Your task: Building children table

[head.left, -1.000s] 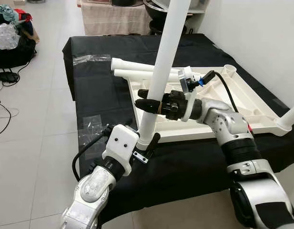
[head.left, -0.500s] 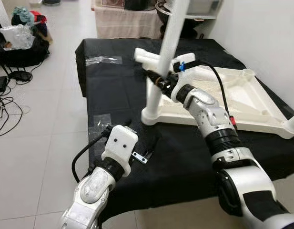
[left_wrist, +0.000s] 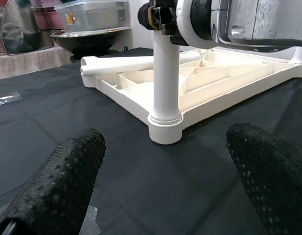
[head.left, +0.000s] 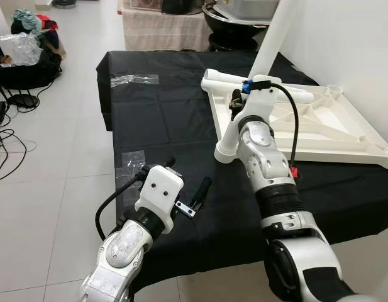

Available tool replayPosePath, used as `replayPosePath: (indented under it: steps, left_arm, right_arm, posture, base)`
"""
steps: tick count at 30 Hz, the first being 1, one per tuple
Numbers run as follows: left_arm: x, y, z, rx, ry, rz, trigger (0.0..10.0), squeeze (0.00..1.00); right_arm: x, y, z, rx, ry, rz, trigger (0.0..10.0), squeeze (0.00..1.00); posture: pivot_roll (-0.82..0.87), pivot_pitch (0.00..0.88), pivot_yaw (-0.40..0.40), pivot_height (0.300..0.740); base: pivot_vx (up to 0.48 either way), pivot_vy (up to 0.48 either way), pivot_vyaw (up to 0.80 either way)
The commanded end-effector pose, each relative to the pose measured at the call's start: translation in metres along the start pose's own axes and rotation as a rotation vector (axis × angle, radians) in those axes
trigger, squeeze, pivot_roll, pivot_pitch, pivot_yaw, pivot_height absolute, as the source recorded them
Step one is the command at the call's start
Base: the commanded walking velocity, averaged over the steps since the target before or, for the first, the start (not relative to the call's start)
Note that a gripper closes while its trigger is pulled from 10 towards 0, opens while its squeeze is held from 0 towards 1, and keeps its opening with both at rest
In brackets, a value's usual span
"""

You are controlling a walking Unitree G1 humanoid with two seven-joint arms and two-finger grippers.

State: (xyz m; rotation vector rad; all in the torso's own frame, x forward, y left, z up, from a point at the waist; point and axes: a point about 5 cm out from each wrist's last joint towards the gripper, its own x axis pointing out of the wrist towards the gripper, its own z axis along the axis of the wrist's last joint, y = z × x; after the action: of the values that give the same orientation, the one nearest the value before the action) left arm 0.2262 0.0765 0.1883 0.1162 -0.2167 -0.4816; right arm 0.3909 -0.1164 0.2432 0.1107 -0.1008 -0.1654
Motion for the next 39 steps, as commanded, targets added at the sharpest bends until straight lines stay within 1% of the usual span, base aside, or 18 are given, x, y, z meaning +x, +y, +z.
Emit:
replayPosePath:
  steps: [1, 3, 4, 9, 10, 12, 13, 15, 16, 19, 22, 24, 25, 27, 28, 29, 33, 39]
  left_arm:
    - [0.000, -0.003, -0.003, -0.006, 0.009, -0.007, 10.0, 0.00]
    - [0.000, -0.003, -0.003, -0.006, 0.010, -0.007, 10.0, 0.00]
    - [0.000, -0.003, -0.003, -0.007, 0.010, -0.006, 10.0, 0.00]
    - [0.000, -0.003, -0.003, -0.008, 0.008, -0.006, 10.0, 0.00]
    - [0.001, -0.002, -0.003, -0.008, 0.008, -0.006, 10.0, 0.00]
    - [0.001, -0.002, -0.003, -0.007, 0.009, -0.005, 10.0, 0.00]
    - [0.001, -0.002, -0.003, -0.007, 0.009, -0.005, 10.0, 0.00]
    - [0.001, -0.002, -0.003, -0.006, 0.008, -0.005, 10.0, 0.00]
    - [0.001, -0.002, -0.003, -0.006, 0.008, -0.005, 10.0, 0.00]
    - [0.001, -0.002, -0.003, -0.005, 0.006, -0.005, 10.0, 0.00]
    - [0.001, -0.002, -0.003, -0.005, 0.006, -0.005, 10.0, 0.00]
    - [0.001, -0.002, -0.003, -0.005, 0.007, -0.006, 10.0, 0.00]
    - [0.001, -0.002, -0.003, -0.005, 0.007, -0.006, 10.0, 0.00]
    - [0.001, -0.002, -0.003, -0.004, 0.007, -0.007, 10.0, 0.00]
    - [0.001, -0.002, -0.003, -0.004, 0.007, -0.007, 10.0, 0.00]
    - [0.001, -0.002, -0.003, -0.003, 0.007, -0.006, 10.0, 0.00]
    - [0.000, -0.001, -0.003, -0.001, 0.008, -0.004, 10.0, 0.00]
    - [-0.001, -0.002, -0.003, 0.000, 0.008, -0.007, 10.0, 0.00]
  right_arm:
    - [-0.002, -0.007, -0.017, -0.028, 0.065, -0.047, 10.0, 0.00]
    - [-0.002, -0.004, -0.013, -0.014, 0.041, -0.030, 10.0, 0.00]
    - [-0.002, -0.002, -0.010, -0.006, 0.018, -0.004, 10.0, 1.00]
    - [-0.002, -0.006, 0.000, -0.018, -0.026, -0.033, 10.0, 1.00]
    - [0.000, -0.001, 0.006, 0.005, -0.049, 0.050, 10.0, 0.00]
    - [0.004, 0.006, 0.015, 0.033, -0.092, 0.193, 10.0, 0.00]
    - [0.004, 0.006, 0.015, 0.033, -0.092, 0.193, 10.0, 0.00]
    - [0.008, 0.015, 0.015, 0.096, -0.026, 0.421, 10.0, 0.00]
    - [0.008, 0.015, 0.015, 0.096, -0.026, 0.421, 10.0, 0.00]
    - [0.011, 0.010, 0.014, 0.122, 0.027, 0.660, 10.0, 0.00]
    - [0.011, 0.004, 0.011, 0.136, 0.057, 0.740, 10.0, 0.00]
    - [0.004, 0.003, 0.005, 0.144, 0.100, 0.910, 10.0, 0.00]
    - [0.004, 0.003, 0.005, 0.144, 0.100, 0.910, 10.0, 0.00]
    - [-0.010, 0.001, -0.002, 0.138, 0.128, 1.132, 10.0, 0.00]
    - [-0.010, 0.001, -0.002, 0.138, 0.128, 1.132, 10.0, 0.00]
    - [-0.017, 0.000, -0.004, 0.138, 0.132, 1.236, 10.0, 0.00]
    - [-0.029, -0.001, -0.004, 0.195, 0.152, 1.429, 10.0, 0.00]
    - [-0.037, 0.000, 0.004, 0.250, 0.147, 1.613, 10.0, 0.00]
  posture:
    - [0.07, 0.101, -0.131, 0.740]
    - [0.07, 0.101, -0.131, 0.740]
    - [0.07, 0.103, -0.130, 0.740]
    - [0.07, 0.103, -0.130, 0.740]
    - [0.07, 0.104, -0.128, 0.740]
    - [0.07, 0.104, -0.128, 0.740]
    - [0.07, 0.104, -0.128, 0.740]
    - [0.07, 0.103, -0.127, 0.740]
    - [0.07, 0.103, -0.127, 0.740]
    - [0.07, 0.102, -0.127, 0.740]
    - [0.07, 0.102, -0.127, 0.740]
    - [0.07, 0.102, -0.127, 0.740]
    - [0.07, 0.102, -0.127, 0.740]
    - [0.07, 0.102, -0.127, 0.740]
    - [0.07, 0.102, -0.127, 0.740]
    - [0.07, 0.102, -0.127, 0.740]
    - [0.09, 0.093, -0.129, 0.740]
    - [0.09, 0.088, -0.129, 0.740]
  base:
    - [0.000, 0.000, 0.00]
    - [0.000, 0.000, 0.00]
    - [0.000, 0.000, 0.00]
    - [0.000, 0.000, 0.00]
    - [0.000, 0.000, 0.00]
    - [0.000, 0.000, 0.00]
    - [0.000, 0.000, 0.00]
    - [0.000, 0.000, 0.00]
    - [0.000, 0.000, 0.00]
    - [0.000, 0.000, 0.00]
    - [0.000, 0.000, 0.00]
    - [0.000, 0.000, 0.00]
    - [0.000, 0.000, 0.00]
    - [0.000, 0.000, 0.00]
    - [0.000, 0.000, 0.00]
    - [0.000, 0.000, 0.00]
    - [0.000, 0.000, 0.00]
    - [0.000, 0.000, 0.00]
